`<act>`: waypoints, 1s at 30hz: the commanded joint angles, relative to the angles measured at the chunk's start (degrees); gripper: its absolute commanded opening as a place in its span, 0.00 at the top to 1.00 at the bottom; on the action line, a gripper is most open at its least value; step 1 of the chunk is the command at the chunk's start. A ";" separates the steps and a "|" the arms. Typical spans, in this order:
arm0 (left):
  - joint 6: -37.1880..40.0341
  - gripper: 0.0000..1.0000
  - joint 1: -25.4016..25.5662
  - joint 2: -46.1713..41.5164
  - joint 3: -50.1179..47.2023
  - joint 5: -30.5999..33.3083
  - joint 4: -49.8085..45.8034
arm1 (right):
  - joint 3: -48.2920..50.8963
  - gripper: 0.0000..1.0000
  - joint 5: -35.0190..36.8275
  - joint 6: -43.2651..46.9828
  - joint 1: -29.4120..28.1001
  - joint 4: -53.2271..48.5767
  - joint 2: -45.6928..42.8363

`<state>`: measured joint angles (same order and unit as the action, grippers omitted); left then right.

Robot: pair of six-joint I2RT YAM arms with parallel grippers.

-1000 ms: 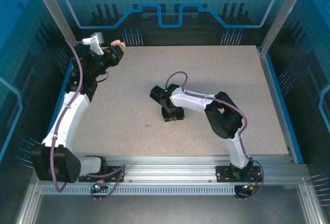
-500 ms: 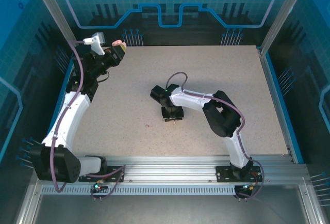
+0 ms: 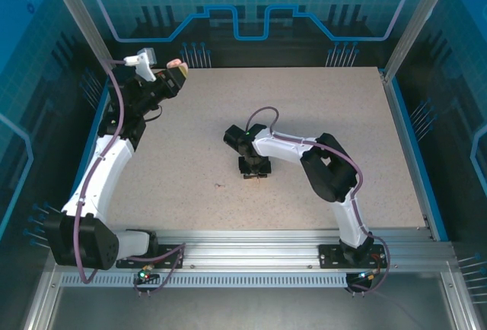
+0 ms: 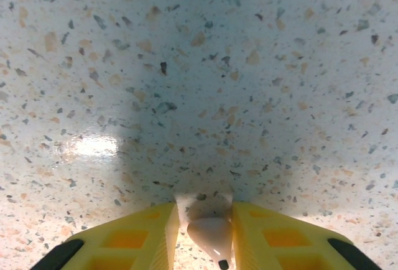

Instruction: Insert the wireless bluetooth earbuds into the charging case

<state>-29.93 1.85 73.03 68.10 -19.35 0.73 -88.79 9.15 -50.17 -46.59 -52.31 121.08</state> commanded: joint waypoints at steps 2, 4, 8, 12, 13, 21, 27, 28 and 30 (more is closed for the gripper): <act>1.33 1.00 0.76 -0.26 1.31 -0.26 0.55 | 3.05 0.73 -0.31 -0.50 1.72 0.84 0.06; 1.44 1.00 0.92 -0.43 1.31 -0.24 0.34 | 3.52 0.75 -0.53 -0.13 2.02 1.31 -0.22; 1.63 1.00 1.47 -0.65 1.25 -0.17 -0.15 | 4.32 0.78 -0.88 1.16 2.13 2.11 -0.66; 2.11 1.00 2.17 -0.88 1.21 0.32 -0.58 | 5.33 0.81 -0.93 1.68 2.23 2.73 -1.35; 2.20 1.00 2.36 -0.88 1.32 0.50 -0.64 | 5.53 0.81 -0.95 1.69 2.20 2.90 -1.69; 2.93 1.00 4.05 -0.79 0.69 0.63 -0.46 | 7.67 0.84 0.10 2.63 2.22 5.31 -7.56; 3.64 1.00 5.51 -2.30 -2.86 -0.55 3.19 | 9.30 0.84 2.51 3.42 2.23 6.33 -13.60; 3.73 1.00 5.70 -2.78 -3.85 -0.83 4.50 | 9.70 0.84 2.90 3.59 2.27 6.64 -14.69; 3.98 1.00 6.26 -4.06 -7.00 -1.74 8.18 | 10.75 0.84 3.80 4.02 2.32 7.45 -17.62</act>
<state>-27.94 7.31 71.59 64.18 -19.38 3.40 -79.35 10.41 -47.29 -45.04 -45.76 107.87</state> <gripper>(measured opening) 0.222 0.160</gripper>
